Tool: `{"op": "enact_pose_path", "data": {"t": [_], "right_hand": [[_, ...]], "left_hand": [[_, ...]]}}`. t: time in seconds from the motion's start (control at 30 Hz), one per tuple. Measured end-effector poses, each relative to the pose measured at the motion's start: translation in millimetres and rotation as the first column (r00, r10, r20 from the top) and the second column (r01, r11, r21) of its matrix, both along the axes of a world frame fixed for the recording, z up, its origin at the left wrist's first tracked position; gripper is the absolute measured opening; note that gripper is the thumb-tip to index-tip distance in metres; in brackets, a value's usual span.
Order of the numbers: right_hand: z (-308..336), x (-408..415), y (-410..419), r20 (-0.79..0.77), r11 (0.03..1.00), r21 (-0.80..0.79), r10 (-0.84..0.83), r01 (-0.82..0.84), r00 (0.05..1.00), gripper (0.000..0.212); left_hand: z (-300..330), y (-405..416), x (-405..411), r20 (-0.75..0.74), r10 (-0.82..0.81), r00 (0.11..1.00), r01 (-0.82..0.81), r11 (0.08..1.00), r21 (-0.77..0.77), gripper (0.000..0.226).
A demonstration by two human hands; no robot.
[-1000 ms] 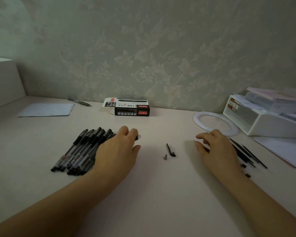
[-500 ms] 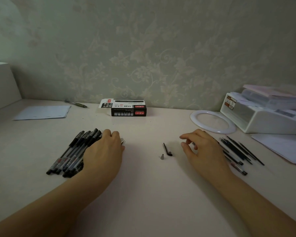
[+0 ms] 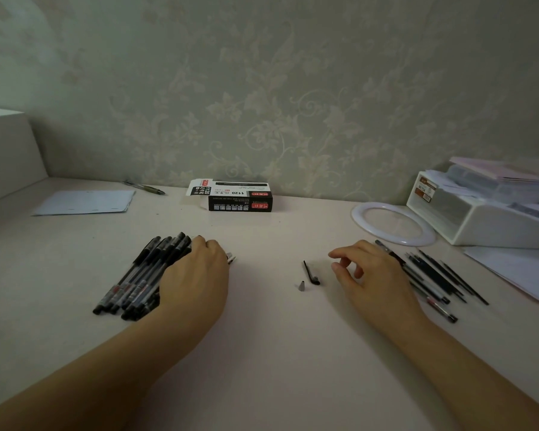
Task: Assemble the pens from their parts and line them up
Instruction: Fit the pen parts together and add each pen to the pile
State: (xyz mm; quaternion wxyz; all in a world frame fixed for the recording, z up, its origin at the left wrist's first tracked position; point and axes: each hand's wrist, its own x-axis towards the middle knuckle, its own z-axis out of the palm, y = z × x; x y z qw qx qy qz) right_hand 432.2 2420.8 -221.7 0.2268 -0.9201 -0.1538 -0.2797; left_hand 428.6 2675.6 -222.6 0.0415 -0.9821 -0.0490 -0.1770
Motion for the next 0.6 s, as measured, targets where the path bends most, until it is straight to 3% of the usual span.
{"op": "enact_pose_path", "data": {"t": [0.3,0.43,0.53,0.6], "right_hand": [[0.1,-0.6,1.5,-0.017,1.000,0.006,0.002,-0.002,1.000,0.016],[3.8,-3.0,5.7,-0.004,0.996,0.091,0.020,-0.019,1.000,0.014],[8.1,-9.4,14.7,-0.018,0.945,0.308,0.120,-0.109,0.993,0.013],[10.5,-15.1,22.9,-0.083,0.890,0.426,0.217,-0.162,0.973,0.016]], "left_hand": [[3.2,-1.5,-2.7,-0.011,-0.015,1.000,0.015,1.000,0.024,0.025],[14.8,-10.8,-12.5,0.173,-0.062,0.983,0.060,0.998,0.018,0.015],[24.1,-22.7,-20.0,0.358,-0.230,0.905,0.250,0.968,-0.010,0.020],[30.2,-29.7,-24.8,0.410,-0.419,0.810,0.459,0.888,0.001,0.017]]}}
